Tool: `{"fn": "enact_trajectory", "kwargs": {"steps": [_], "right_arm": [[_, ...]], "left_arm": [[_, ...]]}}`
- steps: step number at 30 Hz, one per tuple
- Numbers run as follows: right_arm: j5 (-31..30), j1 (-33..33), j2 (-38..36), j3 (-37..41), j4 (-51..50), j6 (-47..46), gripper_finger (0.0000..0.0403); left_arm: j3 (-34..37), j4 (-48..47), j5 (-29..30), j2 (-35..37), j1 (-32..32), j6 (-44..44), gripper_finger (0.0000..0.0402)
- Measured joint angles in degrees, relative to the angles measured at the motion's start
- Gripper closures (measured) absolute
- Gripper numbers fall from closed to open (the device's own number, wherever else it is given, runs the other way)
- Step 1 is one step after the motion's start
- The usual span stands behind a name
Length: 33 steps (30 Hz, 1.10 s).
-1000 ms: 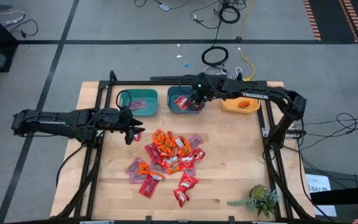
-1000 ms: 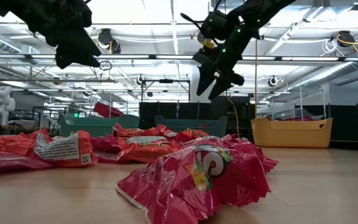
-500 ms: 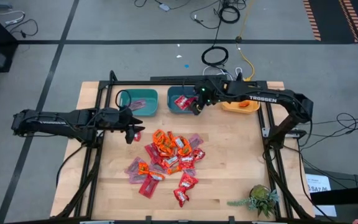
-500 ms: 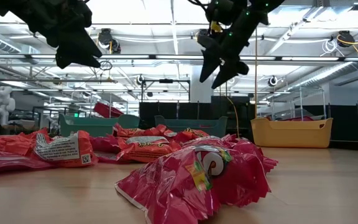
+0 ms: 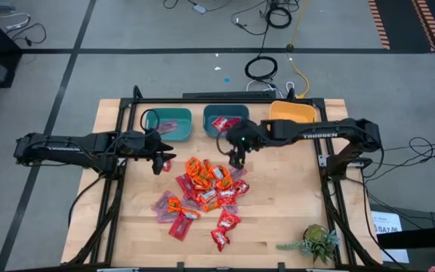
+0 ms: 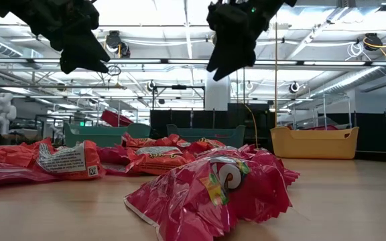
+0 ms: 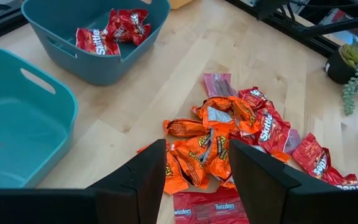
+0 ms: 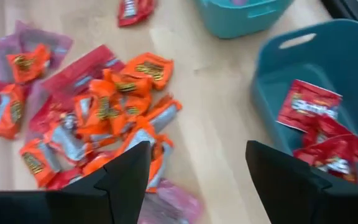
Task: Sort candy
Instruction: Put the orange chocolate into the yellow bin
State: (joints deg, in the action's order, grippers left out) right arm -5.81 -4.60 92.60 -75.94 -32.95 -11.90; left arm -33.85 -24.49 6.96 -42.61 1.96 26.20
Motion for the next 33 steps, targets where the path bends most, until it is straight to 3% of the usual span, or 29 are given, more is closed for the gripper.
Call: {"fn": "enact_trajectory", "kwargs": {"steps": [16, 24, 33], "right_arm": [[-0.3, 6.0, 11.3, 0.0, 2.9, -10.9, 0.0185], [-1.5, 5.2, 18.4, 0.0, 3.0, -11.1, 0.019], [1.2, 3.9, 24.2, -0.3, 3.2, -9.9, 0.0198]], "left_arm": [[0.0, 0.0, 0.0, 0.0, 0.0, 0.1, 0.0218], [0.0, 0.0, 0.0, 0.0, 0.0, 0.1, 0.0218], [0.0, 0.0, 0.0, 0.0, 0.0, 0.1, 0.0218]]}}
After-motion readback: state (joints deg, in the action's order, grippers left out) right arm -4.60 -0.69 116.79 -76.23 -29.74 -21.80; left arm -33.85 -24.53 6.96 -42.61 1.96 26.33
